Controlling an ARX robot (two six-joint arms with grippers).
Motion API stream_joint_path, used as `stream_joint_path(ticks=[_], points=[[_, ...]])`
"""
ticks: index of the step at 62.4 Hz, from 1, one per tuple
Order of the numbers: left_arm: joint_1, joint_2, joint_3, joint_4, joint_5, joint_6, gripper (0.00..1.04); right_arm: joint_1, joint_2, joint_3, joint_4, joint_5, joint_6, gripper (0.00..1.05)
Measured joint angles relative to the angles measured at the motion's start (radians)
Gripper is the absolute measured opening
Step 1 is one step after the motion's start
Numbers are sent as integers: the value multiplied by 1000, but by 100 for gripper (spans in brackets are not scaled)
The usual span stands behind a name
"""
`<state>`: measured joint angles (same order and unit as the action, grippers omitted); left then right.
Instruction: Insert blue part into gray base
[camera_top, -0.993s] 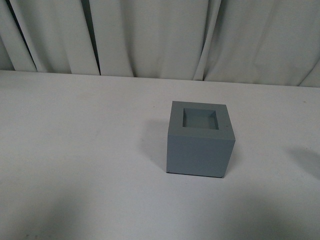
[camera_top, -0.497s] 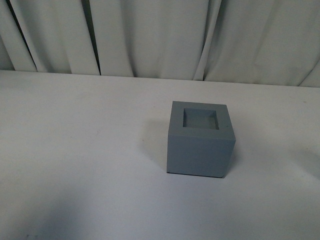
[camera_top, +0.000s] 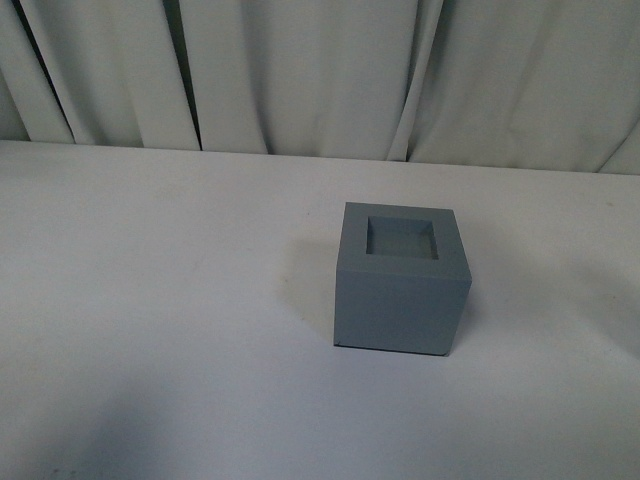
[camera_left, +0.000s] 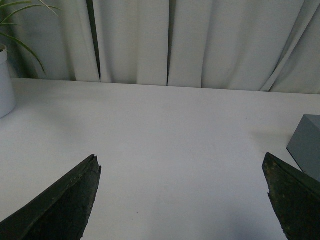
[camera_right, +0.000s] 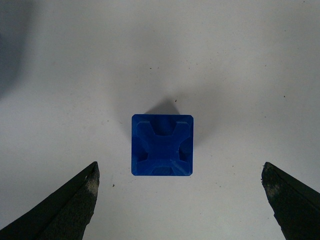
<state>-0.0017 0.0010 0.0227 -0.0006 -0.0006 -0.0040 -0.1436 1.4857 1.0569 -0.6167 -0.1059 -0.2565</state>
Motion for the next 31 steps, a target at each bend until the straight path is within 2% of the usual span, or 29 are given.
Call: stream_joint_path(ticks=[31], points=[[0,0,0,0,0,0,98,32,121,-34,87,24,3,96]])
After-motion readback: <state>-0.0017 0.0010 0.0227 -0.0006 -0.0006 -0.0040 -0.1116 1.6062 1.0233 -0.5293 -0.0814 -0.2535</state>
